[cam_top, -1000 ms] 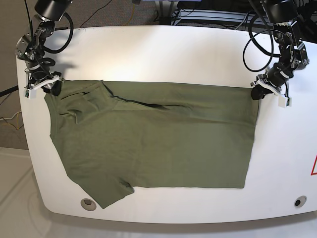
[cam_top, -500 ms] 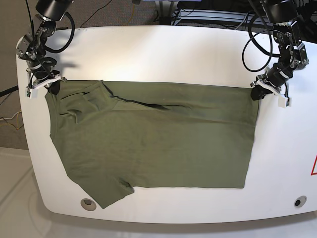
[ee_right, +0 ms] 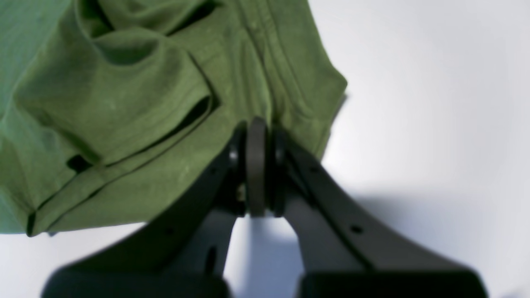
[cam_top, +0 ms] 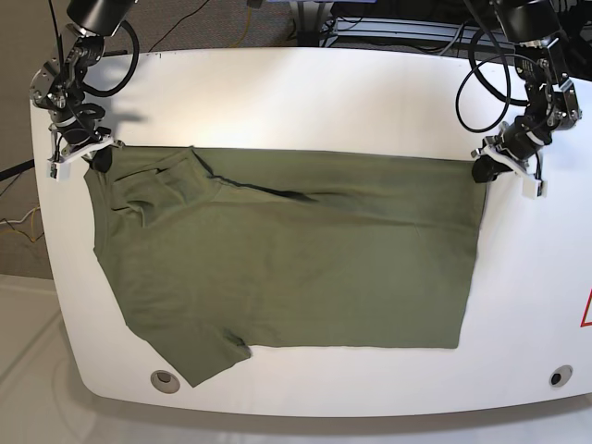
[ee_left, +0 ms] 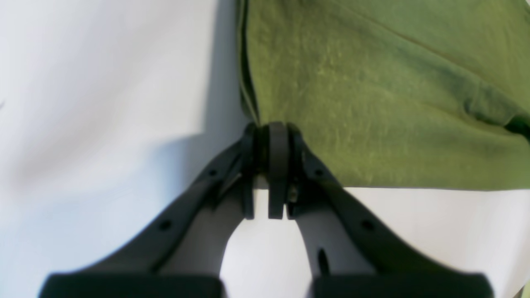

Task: Fold the T-shirt properly
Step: 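Drag the green shirt toward the robot base with both grippers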

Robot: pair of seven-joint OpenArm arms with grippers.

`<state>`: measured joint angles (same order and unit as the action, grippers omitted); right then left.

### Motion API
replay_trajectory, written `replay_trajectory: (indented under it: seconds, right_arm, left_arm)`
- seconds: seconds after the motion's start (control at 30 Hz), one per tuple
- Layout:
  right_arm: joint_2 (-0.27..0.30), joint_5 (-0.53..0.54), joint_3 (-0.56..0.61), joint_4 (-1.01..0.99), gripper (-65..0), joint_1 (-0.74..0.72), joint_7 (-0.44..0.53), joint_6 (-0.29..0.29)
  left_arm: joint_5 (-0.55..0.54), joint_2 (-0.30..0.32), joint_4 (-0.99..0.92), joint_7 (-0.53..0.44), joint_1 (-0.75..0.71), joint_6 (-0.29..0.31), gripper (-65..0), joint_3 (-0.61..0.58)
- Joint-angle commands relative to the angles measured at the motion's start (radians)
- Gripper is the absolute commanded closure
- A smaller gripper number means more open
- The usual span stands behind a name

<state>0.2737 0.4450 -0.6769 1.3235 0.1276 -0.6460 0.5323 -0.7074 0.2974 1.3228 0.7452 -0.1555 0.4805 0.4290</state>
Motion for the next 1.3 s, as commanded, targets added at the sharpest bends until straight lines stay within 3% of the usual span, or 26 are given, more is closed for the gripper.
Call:
replay_trajectory:
  seconds: [0.0, 0.67, 1.27]
  right_arm:
    - [0.016, 0.003, -0.001, 0.024, 0.0, 0.026, -0.003, 0.003]
    - [-0.006, 0.011, -0.015, 0.251, 0.0, 0.259, -0.016, -0.003]
    - [-0.039, 0.014, -0.024, 0.27, 0.0, 0.403, 0.0, -0.003]
  left_arm:
    - [0.013, 0.034, 0.035, 0.005, -0.043, 0.001, 0.0, 0.014]
    - [0.018, 0.059, 0.201, 0.005, -0.244, -0.013, 0.0, 0.044]
    - [0.038, 0.064, 0.308, 0.009, -0.401, -0.02, 0.0, 0.068]
